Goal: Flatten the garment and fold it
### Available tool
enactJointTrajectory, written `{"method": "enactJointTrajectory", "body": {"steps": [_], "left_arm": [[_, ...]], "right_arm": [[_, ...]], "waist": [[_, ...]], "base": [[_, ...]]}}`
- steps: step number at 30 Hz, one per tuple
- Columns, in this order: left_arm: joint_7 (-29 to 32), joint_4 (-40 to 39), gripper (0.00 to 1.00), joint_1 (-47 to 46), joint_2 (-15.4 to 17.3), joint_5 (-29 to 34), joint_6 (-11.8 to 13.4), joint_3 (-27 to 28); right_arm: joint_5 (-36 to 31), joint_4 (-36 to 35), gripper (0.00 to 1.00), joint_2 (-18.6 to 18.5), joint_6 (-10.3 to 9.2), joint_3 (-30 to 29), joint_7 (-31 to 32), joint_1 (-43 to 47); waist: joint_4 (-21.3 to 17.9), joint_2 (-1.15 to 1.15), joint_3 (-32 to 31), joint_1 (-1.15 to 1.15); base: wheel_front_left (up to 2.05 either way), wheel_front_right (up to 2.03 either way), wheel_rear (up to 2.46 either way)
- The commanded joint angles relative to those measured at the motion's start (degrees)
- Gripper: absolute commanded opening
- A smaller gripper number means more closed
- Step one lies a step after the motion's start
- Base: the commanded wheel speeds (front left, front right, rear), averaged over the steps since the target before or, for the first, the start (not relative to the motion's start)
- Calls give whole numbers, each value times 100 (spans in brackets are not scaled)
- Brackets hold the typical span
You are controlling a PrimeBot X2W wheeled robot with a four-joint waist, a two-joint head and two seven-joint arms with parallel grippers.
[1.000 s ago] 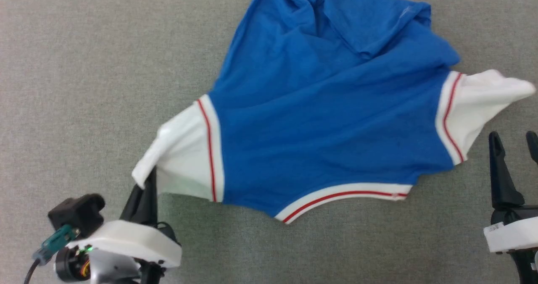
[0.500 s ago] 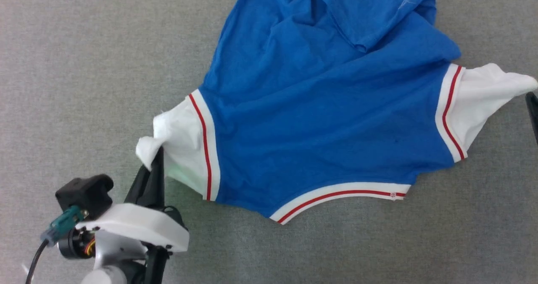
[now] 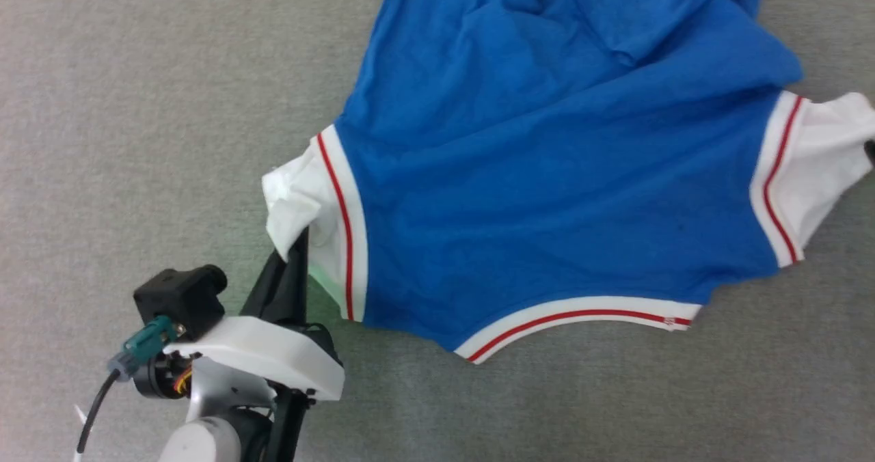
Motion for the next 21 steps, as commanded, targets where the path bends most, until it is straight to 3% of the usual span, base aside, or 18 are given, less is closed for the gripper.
{"method": "enactJointTrajectory", "body": {"steps": [1,13,14,15,18,21], "left_arm": [[-37,16,0,-60,-30,37,-31,-6],[-138,99,0,-134,-145,-6,-81,-219],[-140,110,0,-154,-154,-3,-83,-241],[-143,119,0,-172,-162,-1,-86,-262],[-211,86,0,-218,-192,-45,-125,-295],[-379,-4,0,-249,-266,-225,-209,-298]], "right_arm": [[64,38,100,-45,-12,87,15,-77],[479,771,100,-472,-12,1293,-101,-559],[552,839,45,-514,-12,1414,-39,-575],[637,898,0,-544,-12,1491,2,-602],[783,993,0,-546,-12,1458,-124,-726],[862,1110,0,-317,-12,1059,-470,-756]], "waist": [[98,0,79,0],[343,0,389,0],[353,0,405,0],[357,0,413,0],[324,0,392,0],[260,0,241,0]], "base": [[0,0,0],[0,0,0],[0,0,0],[0,0,0],[0,0,0],[0,0,0]]}}
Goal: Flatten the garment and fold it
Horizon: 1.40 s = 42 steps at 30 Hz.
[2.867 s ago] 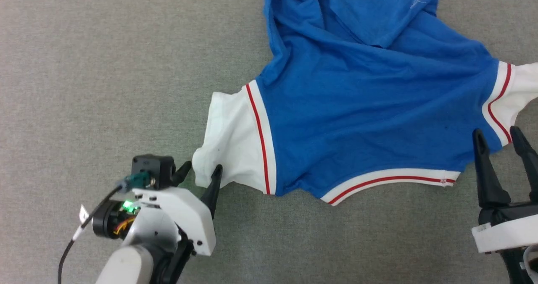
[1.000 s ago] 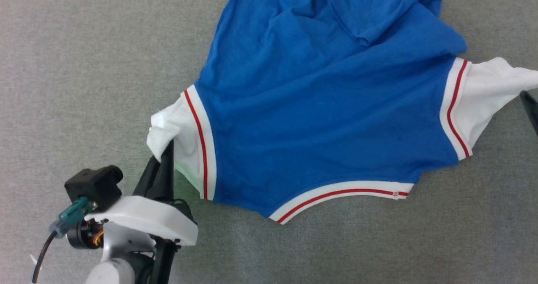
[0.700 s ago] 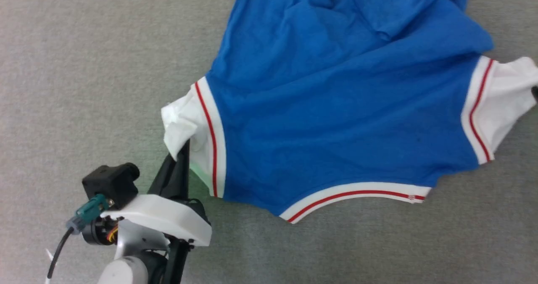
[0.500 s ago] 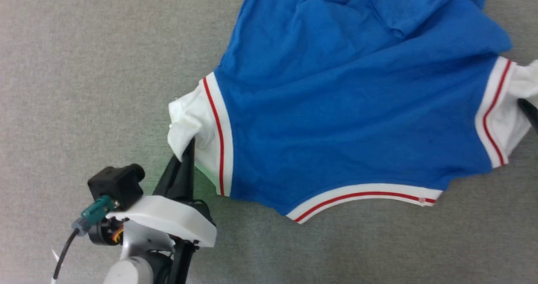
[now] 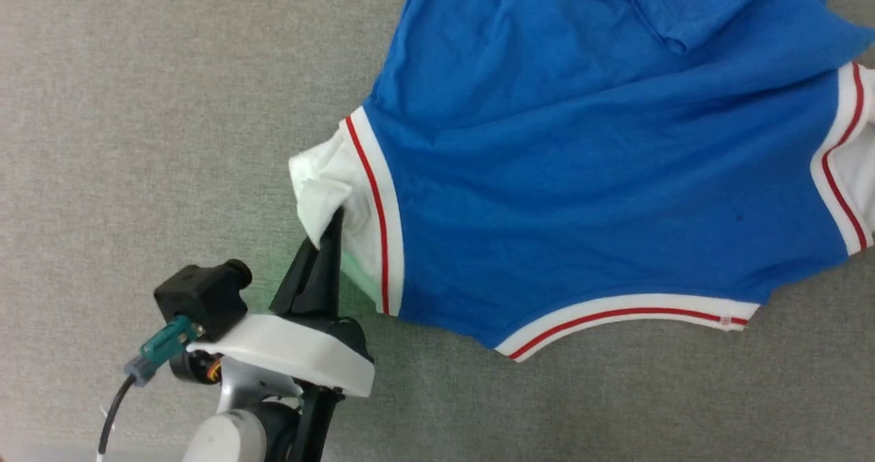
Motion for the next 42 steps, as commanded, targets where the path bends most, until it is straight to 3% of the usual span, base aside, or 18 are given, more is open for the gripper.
{"method": "enactJointTrajectory", "body": {"steps": [1,9,19,29,35,40,42], "left_arm": [[-97,-77,0,-106,-62,-128,-73,-18],[-437,-550,0,-426,-231,-819,-192,-25],[22,-537,0,-2263,-264,-999,267,226],[767,-215,0,-4045,-253,-1151,684,504],[1483,458,0,-5067,-163,-1203,1108,636],[1733,907,0,-5664,-157,-1065,1337,549],[1711,1324,0,-6291,-168,-832,1488,452]], "right_arm": [[129,165,0,220,-20,-166,-77,119],[790,-518,0,1616,-20,-1624,-349,258],[593,-1995,0,2872,-20,-2245,327,-534],[228,-2415,0,3331,-20,-2500,1230,-1811],[-139,-1924,0,3584,-20,-2717,2182,-2681],[-395,-1426,0,3538,-20,-2672,2414,-3237],[-658,-1020,0,3414,-20,-2607,2338,-3771]], "waist": [[-97,0,-183,-1],[-448,0,-889,-1],[-834,0,-1607,-1],[-1025,0,-1754,-1],[-1164,0,-1487,-1],[-1235,0,-1080,-1],[-1266,0,-647,-1]], "base": [[0,0,0],[0,0,0],[0,0,0],[0,0,0],[0,0,0],[0,0,0],[0,0,0]]}}
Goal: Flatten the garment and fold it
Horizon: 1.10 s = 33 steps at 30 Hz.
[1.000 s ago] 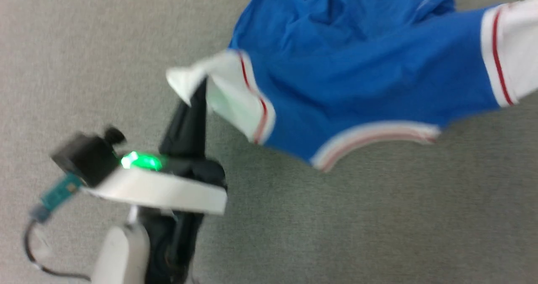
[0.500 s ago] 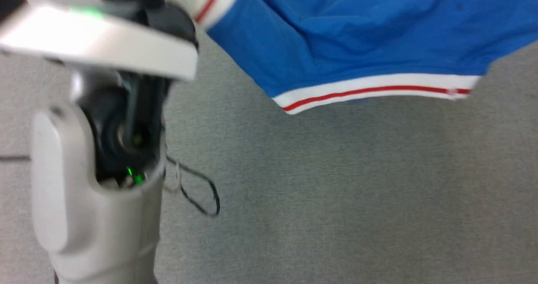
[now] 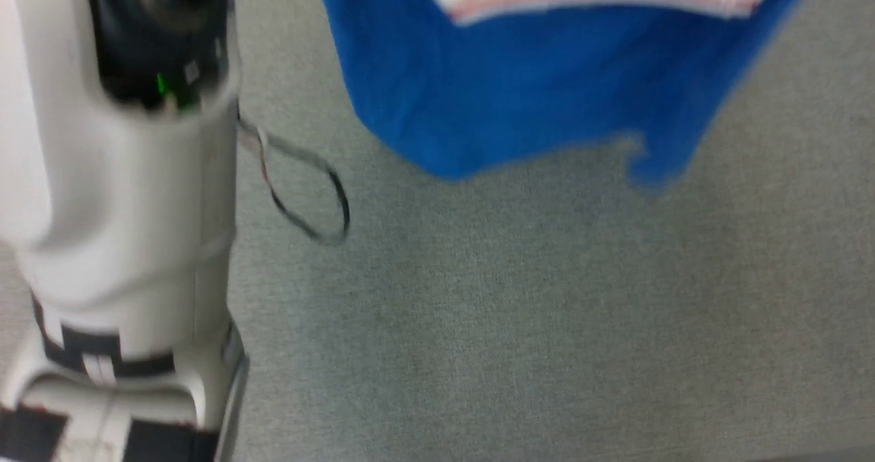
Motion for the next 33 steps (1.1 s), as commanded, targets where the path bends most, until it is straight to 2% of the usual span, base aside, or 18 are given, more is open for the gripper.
{"method": "enactJointTrajectory", "body": {"steps": [1,6,10,13,17,22,26,30,33], "left_arm": [[-52,89,0,-229,19,93,25,-24],[-549,978,0,-1550,55,664,100,-141],[-1278,1581,0,-2497,-25,694,71,-28],[-1818,1929,0,-2854,-72,576,-64,-5],[-2502,2261,0,-2896,-100,413,-216,49],[-2893,2502,0,-2651,-91,413,-460,-87],[-2947,2379,0,-2277,-46,355,-662,-174],[-2821,1987,0,-1719,-48,127,-671,-117],[-2656,1552,0,-1154,-54,-109,-614,-29]], "right_arm": [[-72,80,0,-27,-5,29,-61,-185],[-571,936,0,-222,-5,264,-647,-1249],[-856,1597,0,-332,-5,434,-1253,-2113],[-973,2078,0,-452,-5,574,-1659,-2569],[-997,2576,0,-563,-5,711,-2103,-2829],[-772,2851,0,-686,-5,1093,-2426,-2628],[-283,2747,0,-875,-5,1539,-2632,-2129],[368,2371,0,-1138,-5,1826,-2739,-1435],[878,1936,0,-1312,-5,1816,-2745,-763]], "waist": [[-80,0,531,-1],[-106,0,1245,-1],[-64,0,1720,-1],[26,0,1973,-1],[126,0,2251,-1],[166,0,2516,-1],[157,0,2508,-1],[118,0,2299,-1],[79,0,2039,-1]], "base": [[0,0,0],[0,0,0],[0,0,0],[0,0,0],[0,0,0],[0,0,0],[0,0,0],[0,0,0],[0,0,0]]}}
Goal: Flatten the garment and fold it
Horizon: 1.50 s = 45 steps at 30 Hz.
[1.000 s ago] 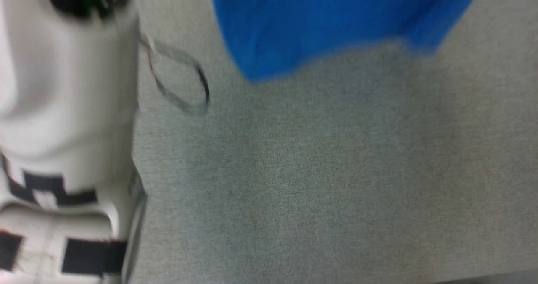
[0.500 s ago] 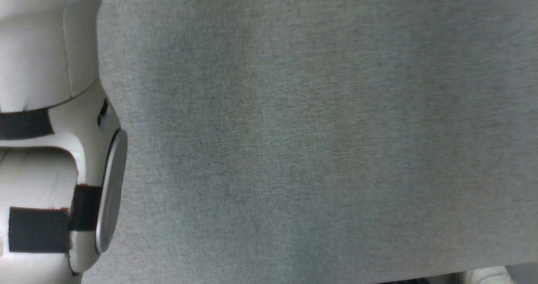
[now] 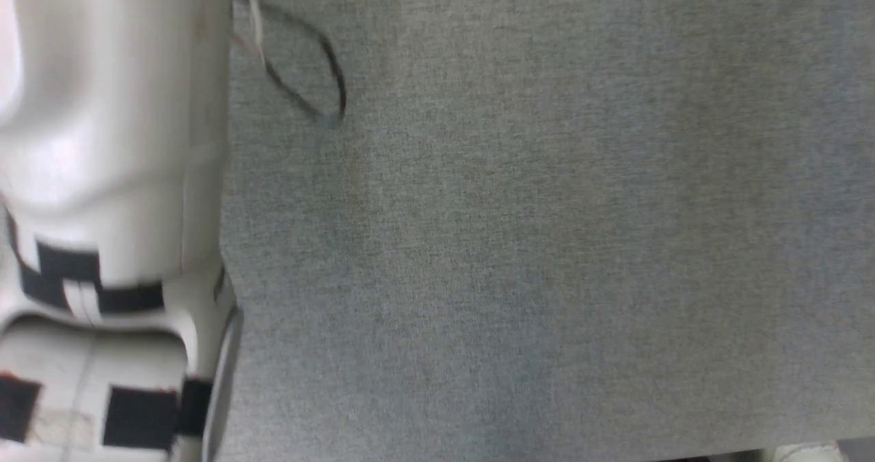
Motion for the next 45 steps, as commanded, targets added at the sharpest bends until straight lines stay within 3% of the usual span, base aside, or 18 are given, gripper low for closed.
{"method": "enactJointTrajectory", "body": {"steps": [1,8,15,20,25,32,38,41,45], "left_arm": [[60,-206,0,295,2,-99,32,50],[553,-1620,0,2579,301,-272,292,47],[756,-2787,0,4992,466,-548,481,126],[1018,-3034,0,6567,608,-818,465,45],[831,-3209,0,7789,512,-1198,381,290],[812,-3611,0,8922,622,-1514,183,519],[955,-3792,0,9394,702,-1629,47,397],[841,-3752,0,9403,680,-1544,17,369],[774,-3502,0,9105,800,-1080,13,99]], "right_arm": [[149,-179,0,-77,-5,-31,-13,303],[784,-1210,0,-16,-5,-603,196,2484],[813,-1777,0,504,-5,-1252,440,4385],[727,-1851,0,959,-5,-1599,582,5383],[586,-1898,0,1285,-5,-1965,715,6360],[539,-2224,0,1789,-5,-2479,1091,7424],[383,-2530,0,2047,-5,-2473,1458,7874],[157,-2622,0,2028,-5,-2460,1464,7961],[-686,-2543,0,1636,-5,-2216,1068,7921]], "waist": [[-102,0,-346,0],[-209,0,-1067,0],[-226,0,-1639,0],[-195,0,-2011,0],[-76,0,-2391,0],[103,0,-2761,0],[153,0,-2813,0],[161,0,-2788,0],[163,0,-2737,0]], "base": [[0,0,0],[0,0,0],[0,0,0],[0,0,0],[0,0,0],[0,0,0],[0,0,0],[0,0,0],[0,0,0]]}}
